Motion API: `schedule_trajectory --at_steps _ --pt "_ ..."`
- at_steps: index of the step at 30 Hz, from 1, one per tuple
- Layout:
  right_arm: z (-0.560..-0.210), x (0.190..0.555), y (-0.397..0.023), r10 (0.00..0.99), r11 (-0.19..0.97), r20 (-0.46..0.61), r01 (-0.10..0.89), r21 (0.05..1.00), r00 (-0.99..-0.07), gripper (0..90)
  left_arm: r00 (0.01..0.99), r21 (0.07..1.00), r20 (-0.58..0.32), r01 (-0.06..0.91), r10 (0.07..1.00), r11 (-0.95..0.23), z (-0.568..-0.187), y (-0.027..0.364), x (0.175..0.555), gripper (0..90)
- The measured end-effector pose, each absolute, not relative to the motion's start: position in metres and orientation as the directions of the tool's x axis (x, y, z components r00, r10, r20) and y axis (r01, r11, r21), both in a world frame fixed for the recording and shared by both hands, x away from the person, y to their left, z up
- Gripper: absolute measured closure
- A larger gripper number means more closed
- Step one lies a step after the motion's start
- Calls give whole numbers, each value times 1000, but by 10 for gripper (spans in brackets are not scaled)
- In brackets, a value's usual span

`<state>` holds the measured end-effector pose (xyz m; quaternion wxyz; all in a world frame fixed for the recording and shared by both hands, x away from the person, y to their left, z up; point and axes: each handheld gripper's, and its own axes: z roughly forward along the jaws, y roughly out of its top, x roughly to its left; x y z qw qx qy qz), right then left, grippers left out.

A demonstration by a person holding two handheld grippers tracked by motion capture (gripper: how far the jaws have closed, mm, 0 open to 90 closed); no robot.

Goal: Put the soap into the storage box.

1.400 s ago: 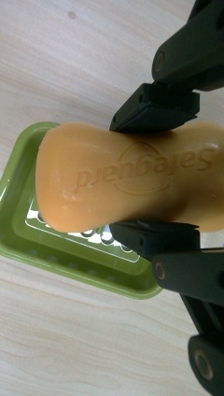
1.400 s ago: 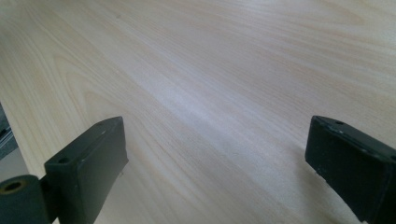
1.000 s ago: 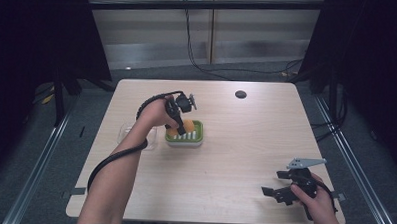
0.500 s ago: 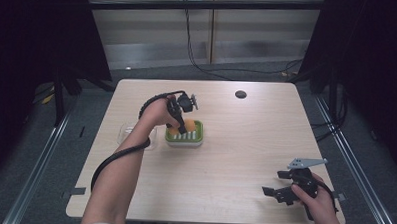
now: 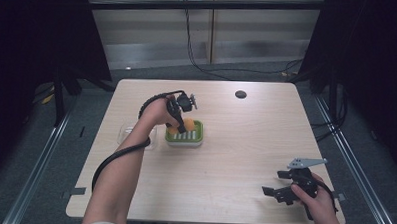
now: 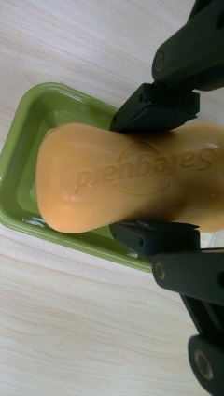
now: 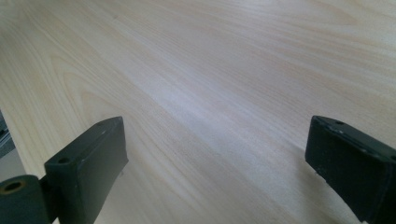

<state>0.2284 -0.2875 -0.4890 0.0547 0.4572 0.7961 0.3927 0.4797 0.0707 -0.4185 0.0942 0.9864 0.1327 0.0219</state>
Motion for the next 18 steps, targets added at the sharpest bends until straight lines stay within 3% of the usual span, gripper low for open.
schedule_trajectory --at_steps 5,6,16,18 --pt "-489 228 -287 771 274 271 685 675 -576 51 964 188 19 258 266 -948 -419 71 480 497" --pt "-489 228 -287 771 274 271 685 676 -576 51 962 186 -17 270 271 -945 -418 71 481 497" --pt "-489 228 -287 770 275 272 684 676 -578 51 964 192 25 254 263 -948 -421 70 483 497" --pt "-489 229 -287 770 274 272 684 676 -577 51 967 180 -2 251 255 -951 -420 71 486 498"
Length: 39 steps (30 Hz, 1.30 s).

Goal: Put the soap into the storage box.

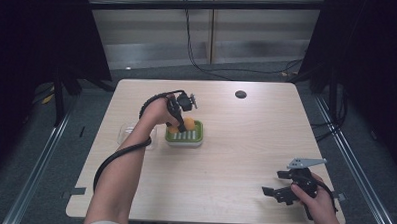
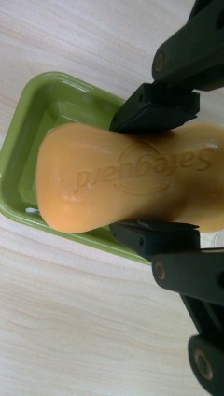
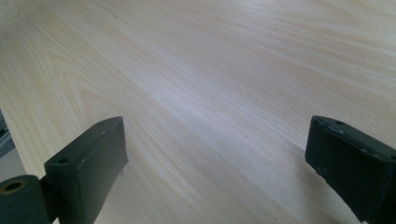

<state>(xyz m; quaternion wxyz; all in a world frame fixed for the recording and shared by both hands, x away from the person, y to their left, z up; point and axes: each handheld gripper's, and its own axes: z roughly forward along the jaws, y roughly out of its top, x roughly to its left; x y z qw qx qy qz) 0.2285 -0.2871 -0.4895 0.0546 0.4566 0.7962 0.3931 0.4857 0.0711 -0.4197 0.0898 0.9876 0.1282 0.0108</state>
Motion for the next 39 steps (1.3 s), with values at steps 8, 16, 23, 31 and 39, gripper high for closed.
schedule_trajectory --at_steps 8,16,23,31,39 --pt "-490 229 -287 766 279 270 680 678 -584 51 964 189 15 257 264 -948 -426 72 485 497" --pt "-490 229 -286 767 277 274 685 674 -580 51 968 189 20 240 249 -952 -430 68 485 497" --pt "-490 229 -287 768 276 274 685 674 -580 51 970 193 14 237 244 -952 -434 66 485 497" --pt "-490 229 -287 770 276 271 684 675 -578 51 971 204 17 229 238 -952 -437 64 485 497" --pt "-490 229 -287 768 278 273 685 673 -580 51 973 209 17 222 230 -952 -439 63 485 497"
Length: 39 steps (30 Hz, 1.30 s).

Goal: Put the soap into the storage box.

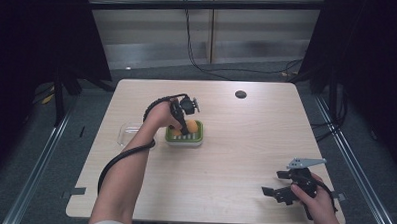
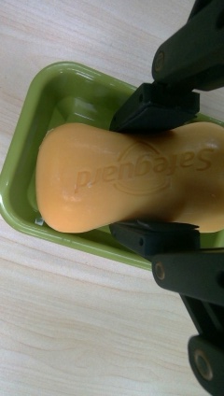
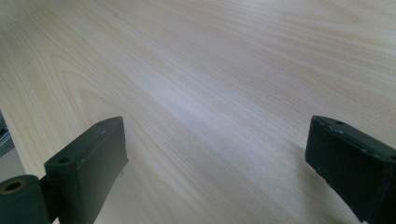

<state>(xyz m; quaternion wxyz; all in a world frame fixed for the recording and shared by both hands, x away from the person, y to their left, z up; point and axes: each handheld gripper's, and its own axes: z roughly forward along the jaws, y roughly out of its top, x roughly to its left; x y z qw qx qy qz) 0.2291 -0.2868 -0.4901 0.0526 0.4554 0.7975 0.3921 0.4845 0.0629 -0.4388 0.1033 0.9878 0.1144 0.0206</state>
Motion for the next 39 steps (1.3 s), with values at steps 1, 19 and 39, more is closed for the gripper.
schedule_trajectory --at_steps 1,19,39 --pt "-490 229 -287 768 277 273 685 674 -580 51 973 209 17 221 229 -953 -439 63 485 496" --pt "-491 229 -287 768 279 272 685 673 -580 51 976 204 7 212 218 -956 -442 59 485 496" --pt "-491 230 -286 768 280 272 685 672 -580 51 975 196 -22 221 221 -955 -446 59 487 495"
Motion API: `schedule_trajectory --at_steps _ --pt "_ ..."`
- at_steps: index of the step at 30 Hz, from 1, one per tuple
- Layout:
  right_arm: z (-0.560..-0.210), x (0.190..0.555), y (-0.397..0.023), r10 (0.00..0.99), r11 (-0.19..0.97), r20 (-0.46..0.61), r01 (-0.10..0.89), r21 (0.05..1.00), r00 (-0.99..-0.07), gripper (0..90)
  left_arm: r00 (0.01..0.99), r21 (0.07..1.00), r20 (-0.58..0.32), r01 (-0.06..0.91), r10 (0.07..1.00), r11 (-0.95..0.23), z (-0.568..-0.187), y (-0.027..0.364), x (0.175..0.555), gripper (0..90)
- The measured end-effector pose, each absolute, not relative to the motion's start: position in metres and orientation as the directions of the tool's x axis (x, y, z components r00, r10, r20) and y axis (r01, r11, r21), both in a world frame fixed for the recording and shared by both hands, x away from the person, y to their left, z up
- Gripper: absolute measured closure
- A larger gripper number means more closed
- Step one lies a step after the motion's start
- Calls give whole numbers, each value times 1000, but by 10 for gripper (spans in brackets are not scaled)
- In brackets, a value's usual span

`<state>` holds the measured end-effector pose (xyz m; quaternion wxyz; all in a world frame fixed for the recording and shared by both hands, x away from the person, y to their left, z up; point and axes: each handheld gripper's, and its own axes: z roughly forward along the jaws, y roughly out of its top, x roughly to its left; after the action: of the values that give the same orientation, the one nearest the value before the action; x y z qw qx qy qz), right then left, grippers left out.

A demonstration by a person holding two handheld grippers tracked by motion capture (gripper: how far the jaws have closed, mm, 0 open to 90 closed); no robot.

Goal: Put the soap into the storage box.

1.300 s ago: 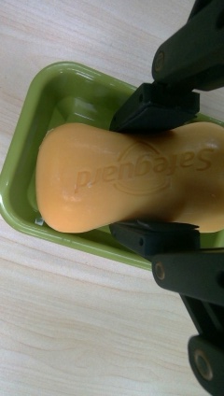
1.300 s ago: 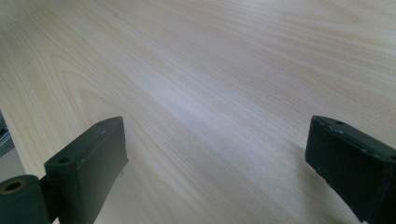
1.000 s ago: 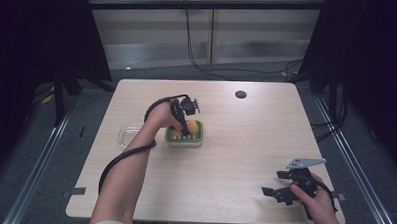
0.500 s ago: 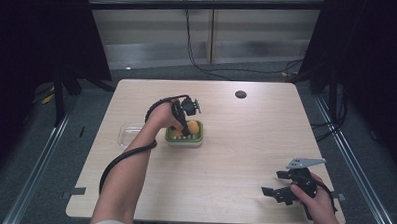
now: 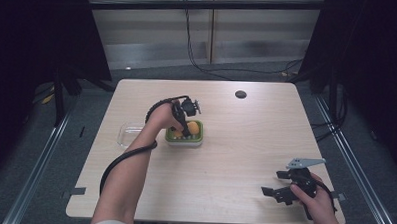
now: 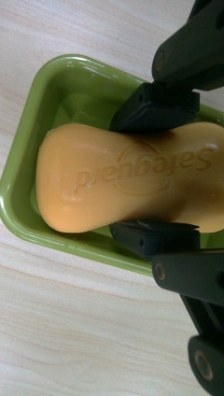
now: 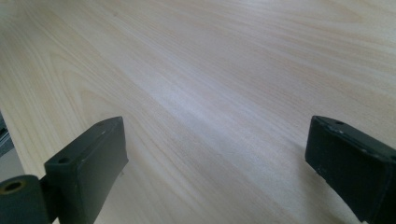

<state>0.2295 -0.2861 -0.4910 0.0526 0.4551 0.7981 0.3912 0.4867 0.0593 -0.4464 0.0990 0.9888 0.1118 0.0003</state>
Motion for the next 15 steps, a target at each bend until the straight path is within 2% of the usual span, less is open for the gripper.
schedule_trajectory --at_steps 3,6,7,9,15 --pt "-491 230 -286 767 279 274 686 672 -580 51 974 206 7 222 228 -953 -449 59 485 495" --pt "-491 230 -286 766 280 273 685 673 -582 51 972 208 3 228 234 -951 -449 59 485 495" --pt "-491 230 -287 767 280 272 685 673 -581 51 975 193 -22 223 223 -956 -448 59 486 495" --pt "-491 230 -287 767 279 273 686 672 -580 51 973 207 3 227 233 -952 -450 58 485 495" --pt "-491 230 -286 765 281 275 686 671 -582 51 975 190 -26 221 220 -957 -451 58 487 495"
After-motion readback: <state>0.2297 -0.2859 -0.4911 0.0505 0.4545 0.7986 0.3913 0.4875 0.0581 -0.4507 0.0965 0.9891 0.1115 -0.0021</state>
